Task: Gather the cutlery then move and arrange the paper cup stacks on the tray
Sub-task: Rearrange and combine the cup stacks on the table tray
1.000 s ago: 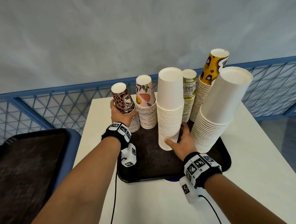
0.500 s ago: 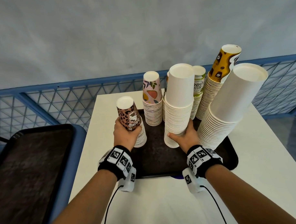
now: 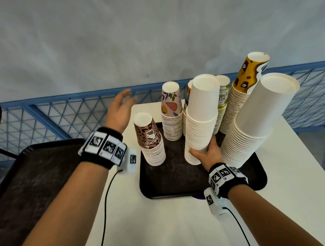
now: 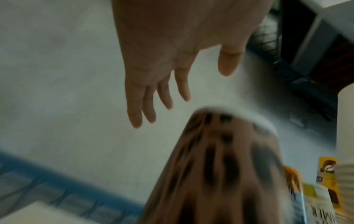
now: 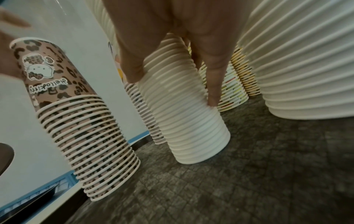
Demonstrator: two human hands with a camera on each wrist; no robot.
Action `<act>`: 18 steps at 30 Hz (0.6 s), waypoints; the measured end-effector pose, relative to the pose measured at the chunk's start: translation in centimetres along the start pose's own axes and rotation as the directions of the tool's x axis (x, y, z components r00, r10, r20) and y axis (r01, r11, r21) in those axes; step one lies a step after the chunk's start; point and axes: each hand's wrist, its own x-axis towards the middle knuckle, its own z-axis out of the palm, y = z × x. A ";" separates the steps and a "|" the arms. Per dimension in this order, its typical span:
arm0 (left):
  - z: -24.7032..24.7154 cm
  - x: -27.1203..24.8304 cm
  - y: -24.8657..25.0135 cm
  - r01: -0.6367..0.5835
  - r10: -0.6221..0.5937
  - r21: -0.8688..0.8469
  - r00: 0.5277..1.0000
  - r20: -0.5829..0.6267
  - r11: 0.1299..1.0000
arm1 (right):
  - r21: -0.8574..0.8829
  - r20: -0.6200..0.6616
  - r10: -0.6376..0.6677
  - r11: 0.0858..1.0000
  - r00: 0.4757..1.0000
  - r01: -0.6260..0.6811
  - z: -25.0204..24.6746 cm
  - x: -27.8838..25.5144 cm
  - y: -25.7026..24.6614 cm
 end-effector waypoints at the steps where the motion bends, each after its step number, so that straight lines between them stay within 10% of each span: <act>1: 0.3 0.9 1.4 -0.034 0.028 0.084 0.997 0.075 0.996 | 0.001 -0.001 0.001 1.000 1.000 -0.001 0.0 -0.1 0.0; 9: 5.4 5.5 7.5 -0.385 -0.049 0.705 0.859 0.510 0.596 | 0.009 0.012 0.010 1.000 1.000 -0.010 -0.1 -0.1 -0.3; 18: 11.9 11.0 4.1 -0.473 -0.203 0.846 0.829 0.522 0.245 | 0.005 0.031 0.016 1.000 0.999 -0.017 -0.2 0.0 -0.2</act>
